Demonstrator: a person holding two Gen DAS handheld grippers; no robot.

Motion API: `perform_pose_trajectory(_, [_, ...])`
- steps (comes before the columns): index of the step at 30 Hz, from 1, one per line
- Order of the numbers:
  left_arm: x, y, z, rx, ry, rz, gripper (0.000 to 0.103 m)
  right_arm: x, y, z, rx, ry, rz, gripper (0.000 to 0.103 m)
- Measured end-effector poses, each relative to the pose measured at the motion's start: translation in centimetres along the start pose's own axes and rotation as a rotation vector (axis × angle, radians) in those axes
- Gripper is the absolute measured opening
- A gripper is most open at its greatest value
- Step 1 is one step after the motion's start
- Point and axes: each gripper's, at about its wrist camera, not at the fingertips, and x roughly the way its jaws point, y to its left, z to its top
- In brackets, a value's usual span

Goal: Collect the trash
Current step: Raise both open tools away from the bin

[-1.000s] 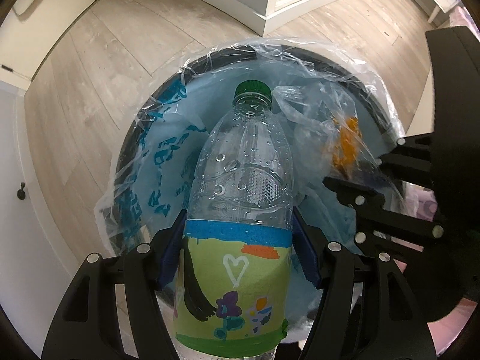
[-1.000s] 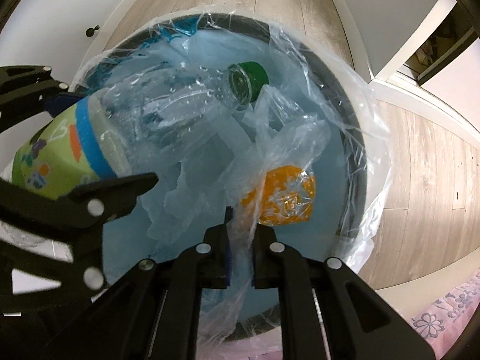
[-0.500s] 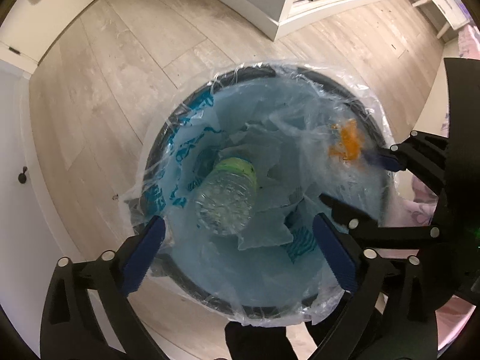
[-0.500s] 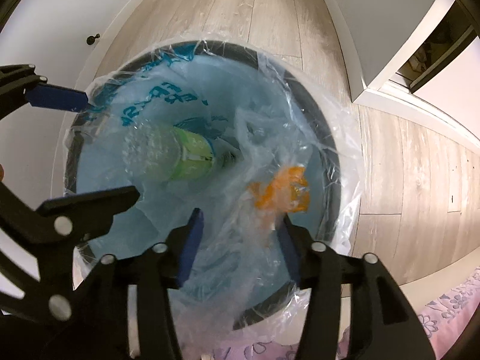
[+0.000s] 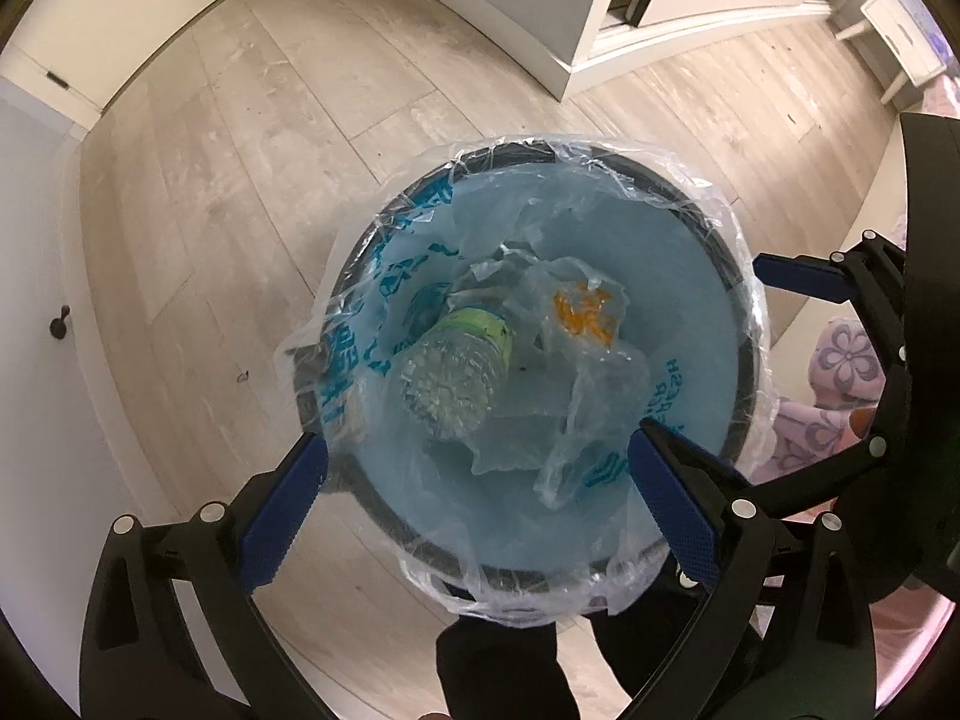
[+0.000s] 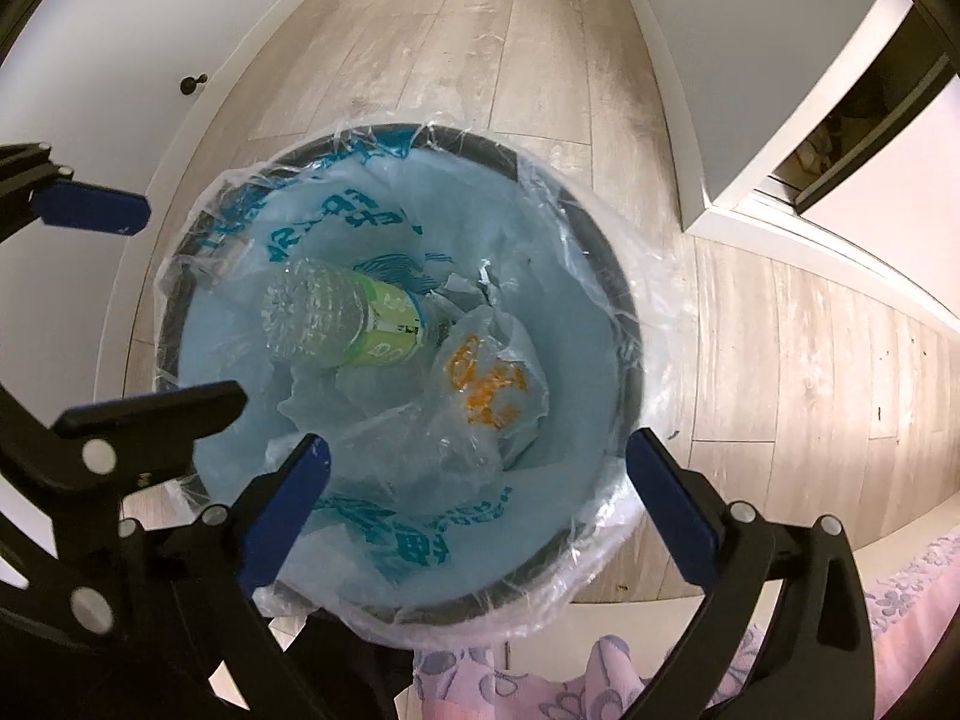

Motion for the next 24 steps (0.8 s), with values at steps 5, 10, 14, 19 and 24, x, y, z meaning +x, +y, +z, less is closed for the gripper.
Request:
perform_pose_trajectory(5, [-2.0, -0.1, -0.4, -0.001, -0.012, 0.008, 0.097, -2.1, -0.2, 0.1, 0.019, -0.015, -0.013, 0.096])
perform_pose_trajectory(10, [-5.8, 0.0, -0.6, -0.016, -0.040, 0.019, 0.097, -5.8, -0.5, 0.0, 0.051, -0.018, -0.024, 0.096])
perform_pose_trajectory(14, [-9.6, 0.1, -0.8, -0.021, -0.058, 0.029, 0.097, -9.7, -0.2, 0.1, 0.057, -0.033, -0.028, 0.096])
perform_pose_trajectory(19, [-15.8, 0.0, -1.4, -0.040, -0.094, 0.038, 0.097, -16.2, 0.1, 0.5, 0.078, -0.064, -0.045, 0.096])
perform_pose_trajectory(24, [-22.6, -0.1, -1.8, -0.057, -0.132, 0.049, 0.097, -23.0, 0.4, 0.8, 0.101, -0.100, -0.069, 0.096])
